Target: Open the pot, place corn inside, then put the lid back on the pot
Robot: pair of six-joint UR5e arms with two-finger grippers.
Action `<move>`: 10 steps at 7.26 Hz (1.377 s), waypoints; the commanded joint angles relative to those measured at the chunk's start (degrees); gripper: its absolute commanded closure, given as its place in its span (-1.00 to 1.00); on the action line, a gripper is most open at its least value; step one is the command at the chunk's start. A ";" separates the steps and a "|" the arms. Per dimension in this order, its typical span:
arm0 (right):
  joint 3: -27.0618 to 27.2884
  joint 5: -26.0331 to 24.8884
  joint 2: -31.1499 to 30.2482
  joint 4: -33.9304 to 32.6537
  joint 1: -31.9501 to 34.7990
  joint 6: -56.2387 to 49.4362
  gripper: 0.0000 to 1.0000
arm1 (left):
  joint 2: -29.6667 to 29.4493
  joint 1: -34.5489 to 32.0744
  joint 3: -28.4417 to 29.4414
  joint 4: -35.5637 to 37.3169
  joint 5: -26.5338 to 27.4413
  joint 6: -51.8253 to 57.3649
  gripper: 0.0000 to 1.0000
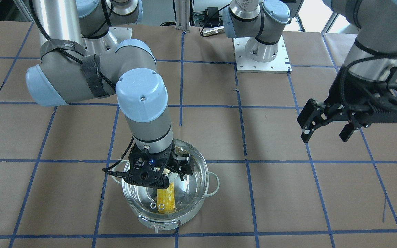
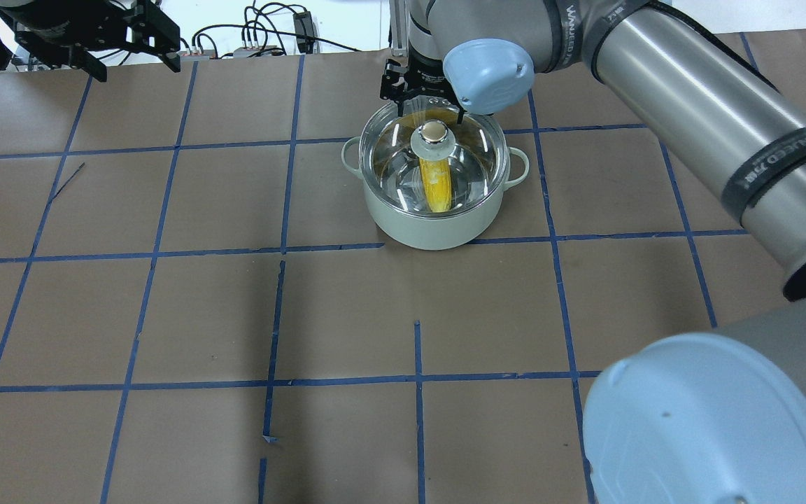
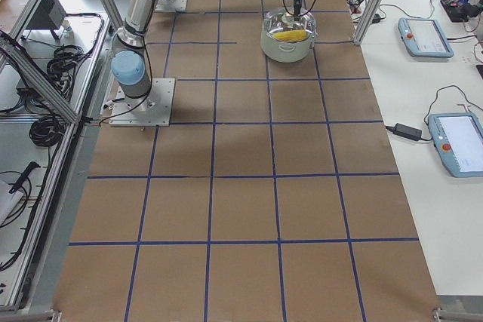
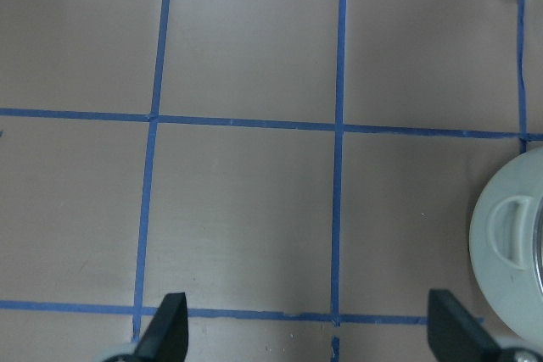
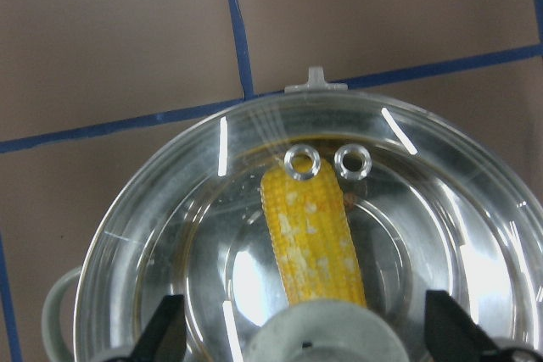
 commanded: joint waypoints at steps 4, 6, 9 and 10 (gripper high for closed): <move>-4.98 -3.59 3.91 4.06 0.71 -2.42 0.24 | 16.11 1.30 -6.94 -9.28 0.60 0.35 -1.00; -6.11 -2.64 3.39 3.71 0.71 -2.42 0.21 | 19.07 2.01 -13.61 -9.93 -0.97 1.67 -1.00; -13.67 -0.86 2.60 15.54 -0.51 -5.03 -0.43 | 17.83 2.18 -15.31 -8.17 -3.44 3.69 -1.00; -13.07 -1.04 0.50 19.14 -1.65 -11.41 -0.66 | 16.26 2.36 -15.49 -4.77 -3.27 5.96 -1.00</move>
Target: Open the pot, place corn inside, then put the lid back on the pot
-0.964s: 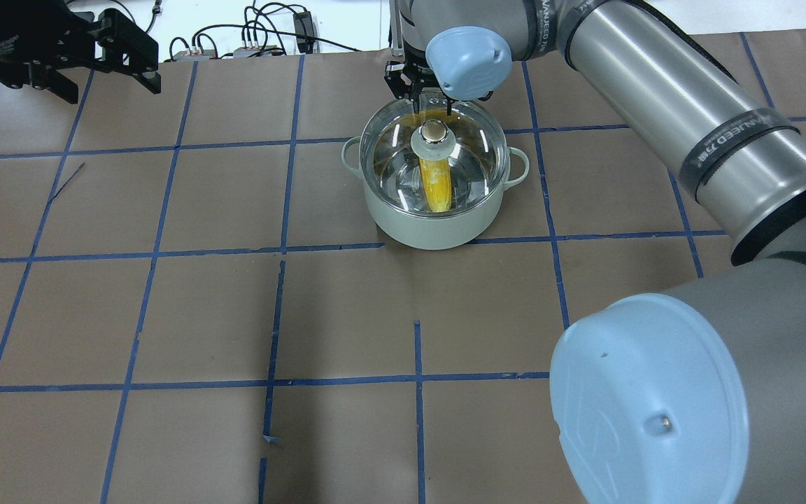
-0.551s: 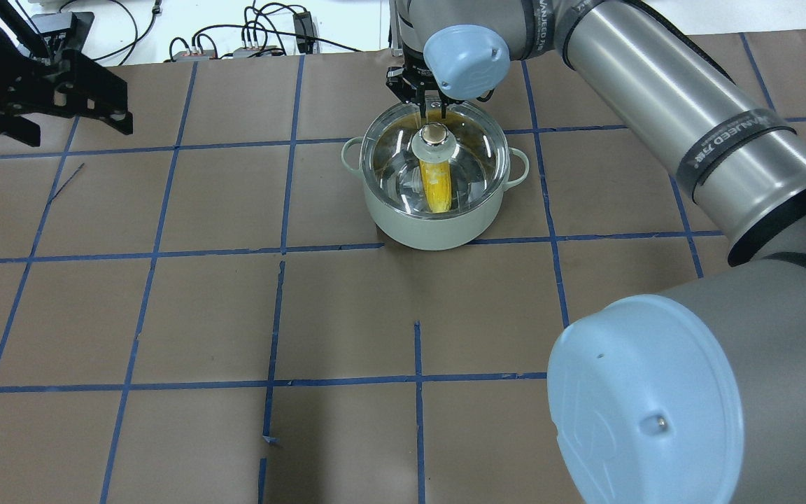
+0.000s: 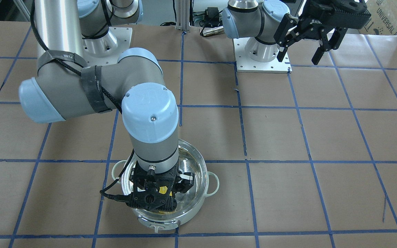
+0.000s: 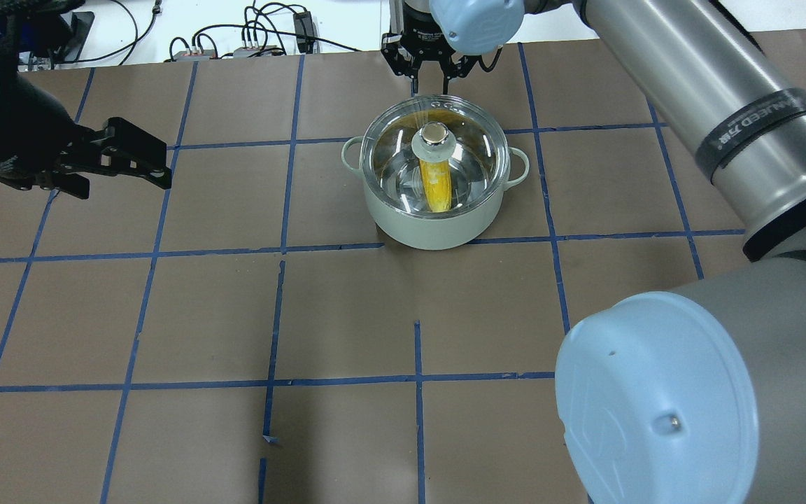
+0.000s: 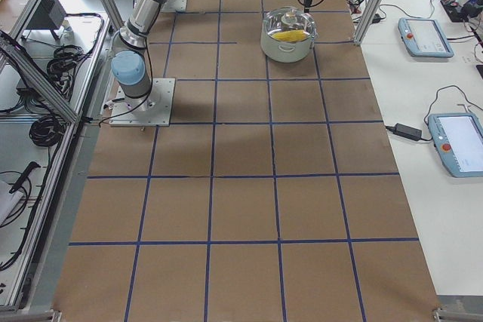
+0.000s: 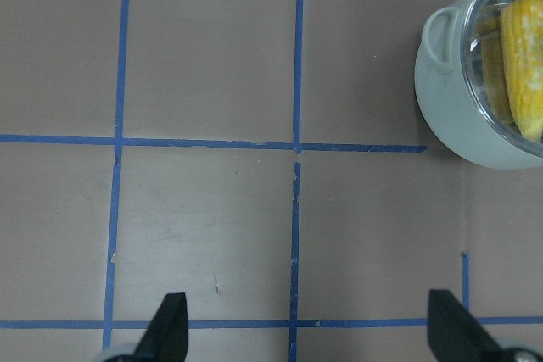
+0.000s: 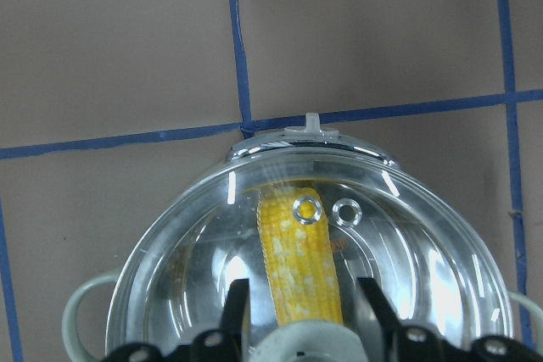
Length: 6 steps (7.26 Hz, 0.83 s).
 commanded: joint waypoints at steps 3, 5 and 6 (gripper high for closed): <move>1.73 -0.32 -9.47 20.49 -6.80 -19.86 -0.99 | -7.16 0.53 1.66 4.54 -0.64 2.32 -1.00; 11.10 0.12 -16.75 20.19 -10.42 -22.54 -0.99 | -14.10 0.36 5.69 4.55 -0.64 2.23 -1.00; 18.12 -0.05 -21.23 16.19 -11.74 -25.26 -0.99 | -17.62 -0.08 6.32 5.68 -1.08 1.53 -1.00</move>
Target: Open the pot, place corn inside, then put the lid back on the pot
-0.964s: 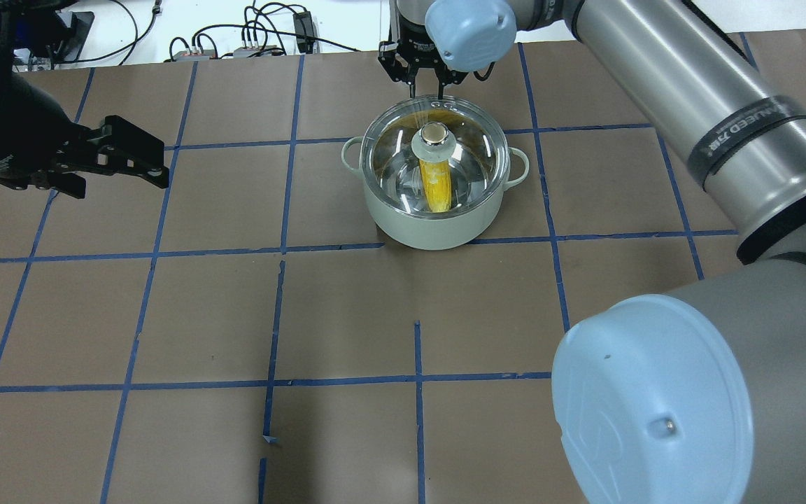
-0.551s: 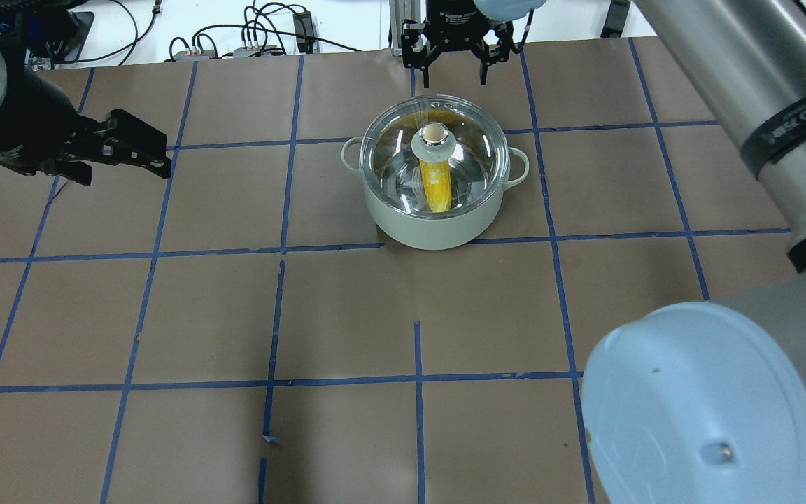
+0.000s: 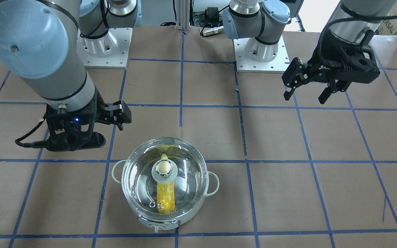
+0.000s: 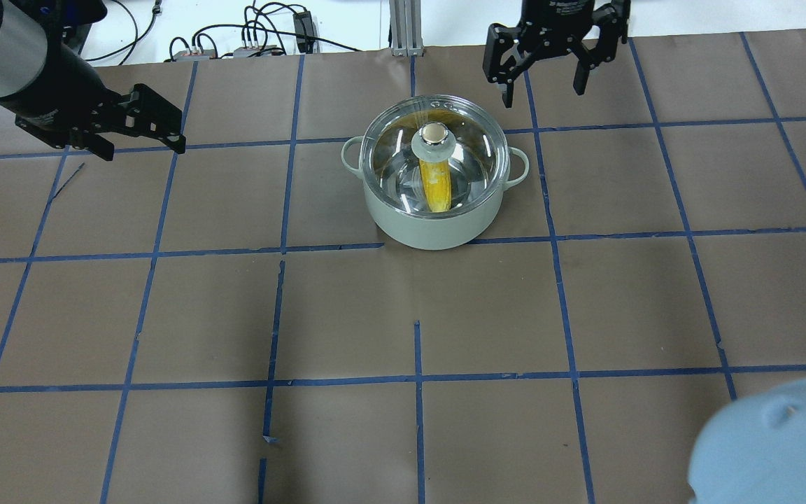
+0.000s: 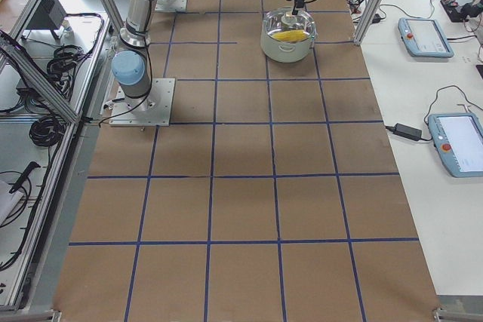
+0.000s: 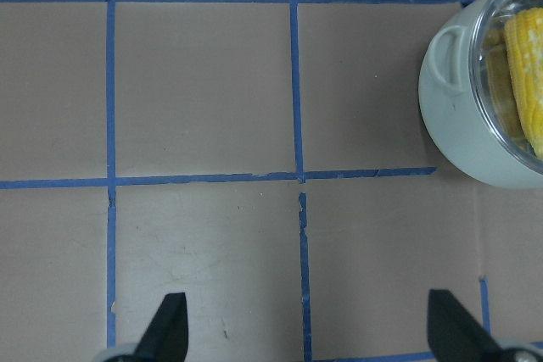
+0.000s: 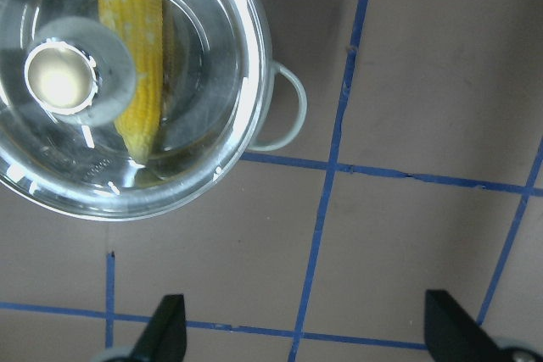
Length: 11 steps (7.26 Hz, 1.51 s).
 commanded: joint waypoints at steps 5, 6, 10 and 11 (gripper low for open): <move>19.30 -0.04 -13.55 -10.09 -3.03 -3.91 -1.00 | -6.31 -0.09 2.84 5.12 -1.27 -0.68 -1.00; 19.13 0.22 -14.18 -10.35 -2.86 -3.65 -0.99 | -6.84 -0.44 2.93 5.31 -1.01 -1.64 -1.00; 18.25 0.57 -13.66 -10.18 -3.56 -2.77 -0.99 | -8.60 -0.62 2.93 5.48 -0.92 -3.67 -1.00; 18.25 0.57 -13.92 -10.18 -3.56 -2.77 -0.99 | -8.25 -0.88 2.93 5.40 -0.83 -3.85 -1.00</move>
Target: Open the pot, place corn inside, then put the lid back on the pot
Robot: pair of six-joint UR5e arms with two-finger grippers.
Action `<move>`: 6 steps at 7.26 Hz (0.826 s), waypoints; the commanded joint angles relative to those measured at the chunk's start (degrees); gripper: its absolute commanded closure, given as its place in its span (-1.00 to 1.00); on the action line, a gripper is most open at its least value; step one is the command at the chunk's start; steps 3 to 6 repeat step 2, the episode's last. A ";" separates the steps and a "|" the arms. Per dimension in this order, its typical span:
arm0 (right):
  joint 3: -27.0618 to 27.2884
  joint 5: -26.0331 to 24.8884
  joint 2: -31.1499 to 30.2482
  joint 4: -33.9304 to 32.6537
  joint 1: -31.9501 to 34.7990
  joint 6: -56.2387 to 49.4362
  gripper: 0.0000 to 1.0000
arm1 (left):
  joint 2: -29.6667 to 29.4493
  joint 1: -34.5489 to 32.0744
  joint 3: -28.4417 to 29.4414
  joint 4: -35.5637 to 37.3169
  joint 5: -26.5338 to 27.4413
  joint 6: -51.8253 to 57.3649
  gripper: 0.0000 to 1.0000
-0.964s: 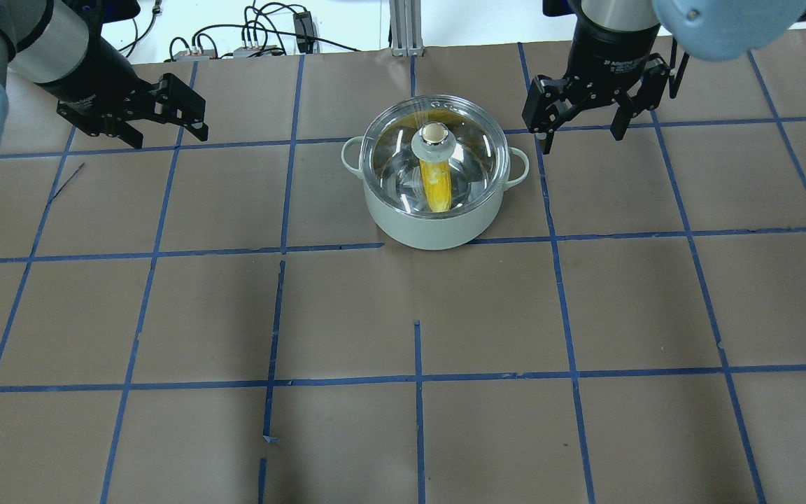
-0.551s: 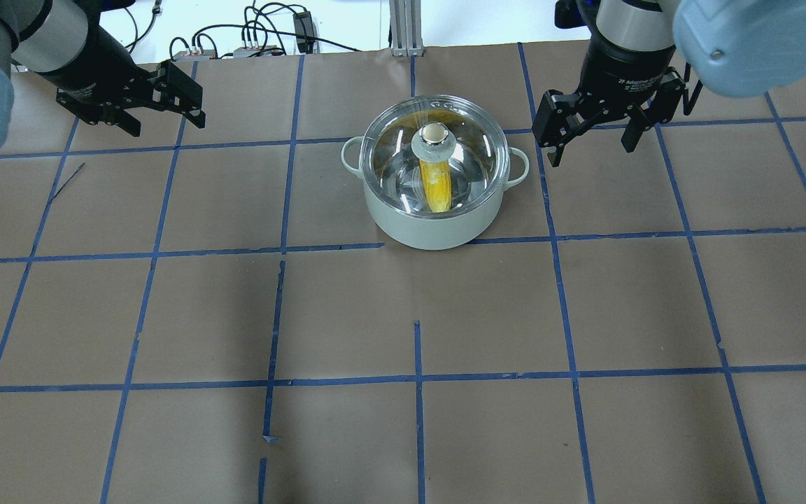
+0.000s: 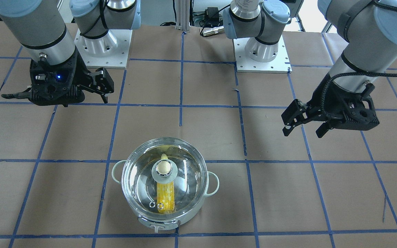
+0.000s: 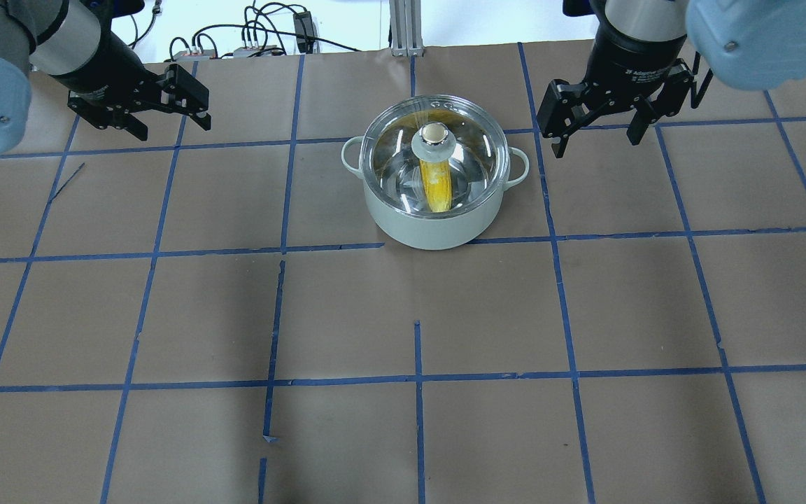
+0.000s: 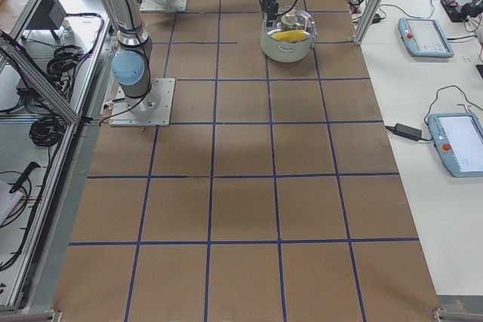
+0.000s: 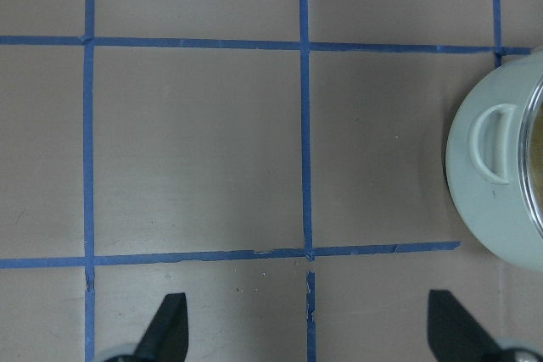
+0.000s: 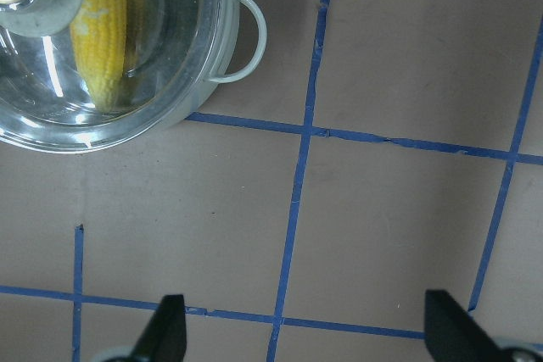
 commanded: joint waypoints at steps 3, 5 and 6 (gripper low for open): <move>0.05 -0.08 -0.38 0.08 -0.07 0.09 -0.99 | 0.38 -0.63 -0.91 -1.06 4.65 -0.57 -1.00; 0.05 -0.08 -0.38 0.08 -0.07 0.09 -0.99 | 0.38 -0.63 -0.91 -1.06 4.65 -0.57 -1.00; 0.05 -0.08 -0.38 0.08 -0.07 0.09 -0.99 | 0.38 -0.63 -0.91 -1.06 4.65 -0.57 -1.00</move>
